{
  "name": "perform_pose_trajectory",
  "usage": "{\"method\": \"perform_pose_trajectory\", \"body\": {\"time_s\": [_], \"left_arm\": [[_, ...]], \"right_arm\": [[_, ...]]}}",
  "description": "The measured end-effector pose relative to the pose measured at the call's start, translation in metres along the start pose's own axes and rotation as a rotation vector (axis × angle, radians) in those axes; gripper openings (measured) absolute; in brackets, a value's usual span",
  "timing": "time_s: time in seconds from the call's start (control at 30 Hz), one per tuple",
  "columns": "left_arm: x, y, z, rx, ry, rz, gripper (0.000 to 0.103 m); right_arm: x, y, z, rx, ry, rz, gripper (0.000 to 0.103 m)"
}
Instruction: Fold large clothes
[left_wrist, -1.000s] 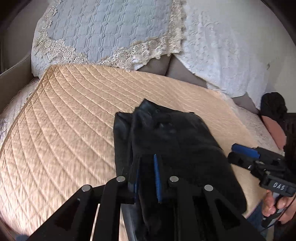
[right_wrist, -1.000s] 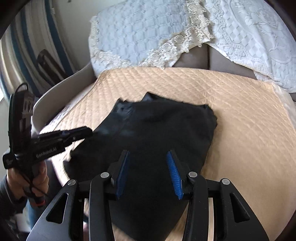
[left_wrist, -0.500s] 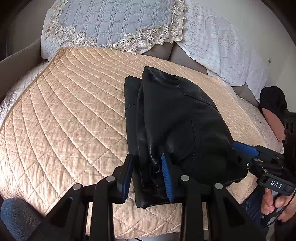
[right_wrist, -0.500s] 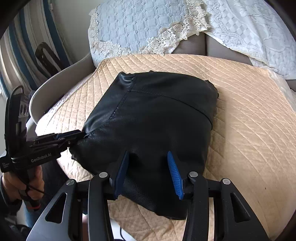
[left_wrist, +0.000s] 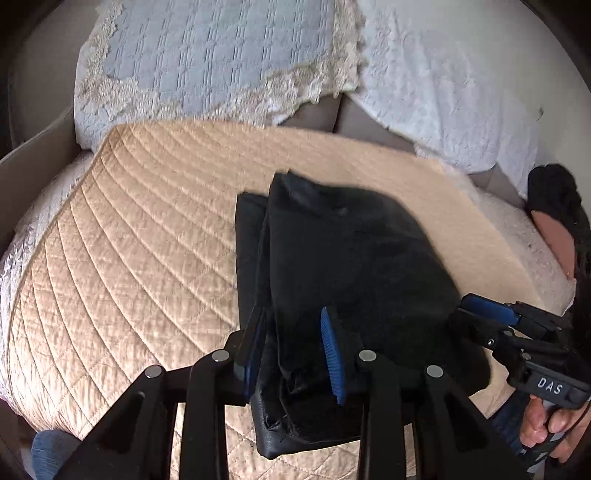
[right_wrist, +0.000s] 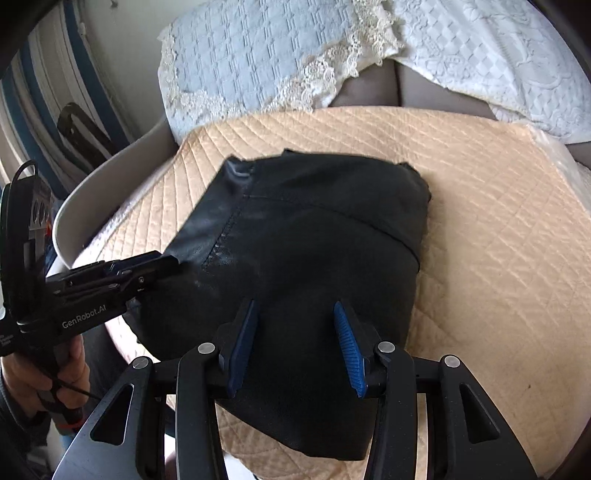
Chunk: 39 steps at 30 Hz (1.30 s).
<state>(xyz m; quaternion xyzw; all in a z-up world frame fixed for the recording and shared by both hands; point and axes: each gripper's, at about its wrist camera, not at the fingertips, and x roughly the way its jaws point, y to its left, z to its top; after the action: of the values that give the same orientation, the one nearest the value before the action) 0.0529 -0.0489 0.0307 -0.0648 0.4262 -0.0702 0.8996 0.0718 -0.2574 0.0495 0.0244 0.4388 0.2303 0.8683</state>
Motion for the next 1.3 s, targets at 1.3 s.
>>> {"method": "perform_pose_trajectory", "body": {"time_s": [1.3], "left_arm": [[0.08, -0.001, 0.068, -0.05, 0.052, -0.107, 0.032]], "right_arm": [[0.037, -0.045, 0.048, 0.076, 0.011, 0.015, 0.046]]}}
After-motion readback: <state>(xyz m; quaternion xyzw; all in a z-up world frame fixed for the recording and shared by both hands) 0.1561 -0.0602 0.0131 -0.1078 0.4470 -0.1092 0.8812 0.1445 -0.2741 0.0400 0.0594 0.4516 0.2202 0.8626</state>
